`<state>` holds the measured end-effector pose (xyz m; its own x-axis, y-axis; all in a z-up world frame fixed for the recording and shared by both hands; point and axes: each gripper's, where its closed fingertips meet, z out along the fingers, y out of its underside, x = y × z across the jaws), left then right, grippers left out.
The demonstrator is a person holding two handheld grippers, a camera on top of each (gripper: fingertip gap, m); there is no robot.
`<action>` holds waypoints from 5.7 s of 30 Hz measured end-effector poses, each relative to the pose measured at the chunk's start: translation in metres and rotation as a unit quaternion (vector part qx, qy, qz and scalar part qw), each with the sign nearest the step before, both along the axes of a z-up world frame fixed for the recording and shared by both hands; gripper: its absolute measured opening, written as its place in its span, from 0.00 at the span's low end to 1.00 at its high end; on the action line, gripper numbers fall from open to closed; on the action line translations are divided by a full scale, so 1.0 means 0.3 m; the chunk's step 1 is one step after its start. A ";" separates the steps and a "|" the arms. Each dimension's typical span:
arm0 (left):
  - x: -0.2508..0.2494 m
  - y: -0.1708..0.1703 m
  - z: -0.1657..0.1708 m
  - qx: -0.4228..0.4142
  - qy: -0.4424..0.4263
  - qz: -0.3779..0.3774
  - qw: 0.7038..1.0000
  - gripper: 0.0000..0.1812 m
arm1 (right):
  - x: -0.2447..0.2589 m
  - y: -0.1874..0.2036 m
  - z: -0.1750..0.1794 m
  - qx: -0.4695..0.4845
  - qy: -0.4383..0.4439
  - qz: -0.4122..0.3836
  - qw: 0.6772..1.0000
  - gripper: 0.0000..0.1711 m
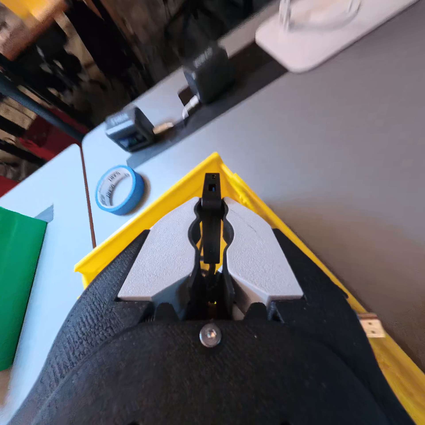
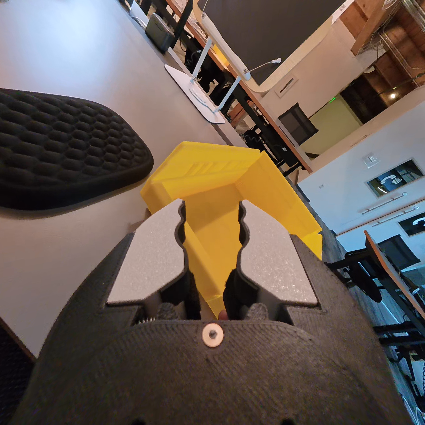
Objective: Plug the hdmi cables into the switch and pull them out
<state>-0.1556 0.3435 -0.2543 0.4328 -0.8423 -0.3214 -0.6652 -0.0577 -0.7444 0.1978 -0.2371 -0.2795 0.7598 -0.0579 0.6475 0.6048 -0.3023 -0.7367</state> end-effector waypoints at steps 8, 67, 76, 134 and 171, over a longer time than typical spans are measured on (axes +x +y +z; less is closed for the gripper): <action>-0.058 -0.115 0.350 0.083 -0.261 0.005 0.962 0.08 | -0.075 0.073 0.047 0.036 0.008 0.051 0.998 0.26; 0.377 -1.471 0.026 0.272 -0.103 -0.456 0.841 0.08 | -0.764 0.464 0.129 0.131 -0.106 0.354 0.920 0.32; 0.399 -1.460 0.012 0.320 -0.087 -0.442 0.834 0.12 | -0.764 0.509 0.072 0.094 -0.234 0.297 0.921 0.08; -0.268 -0.178 0.207 0.541 0.067 -0.013 0.838 0.07 | -0.441 0.448 0.132 0.145 -0.205 0.138 0.958 0.08; -0.099 -0.649 0.514 0.551 0.192 -0.047 0.811 0.06 | -0.343 0.460 0.136 0.143 -0.234 0.013 0.962 0.08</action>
<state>-0.1853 0.1487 -0.1002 0.0734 0.0241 -0.9970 -0.8223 0.5671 -0.0468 0.0948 -0.0991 -0.2387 0.3930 -0.2690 0.8793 0.8948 -0.1083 -0.4331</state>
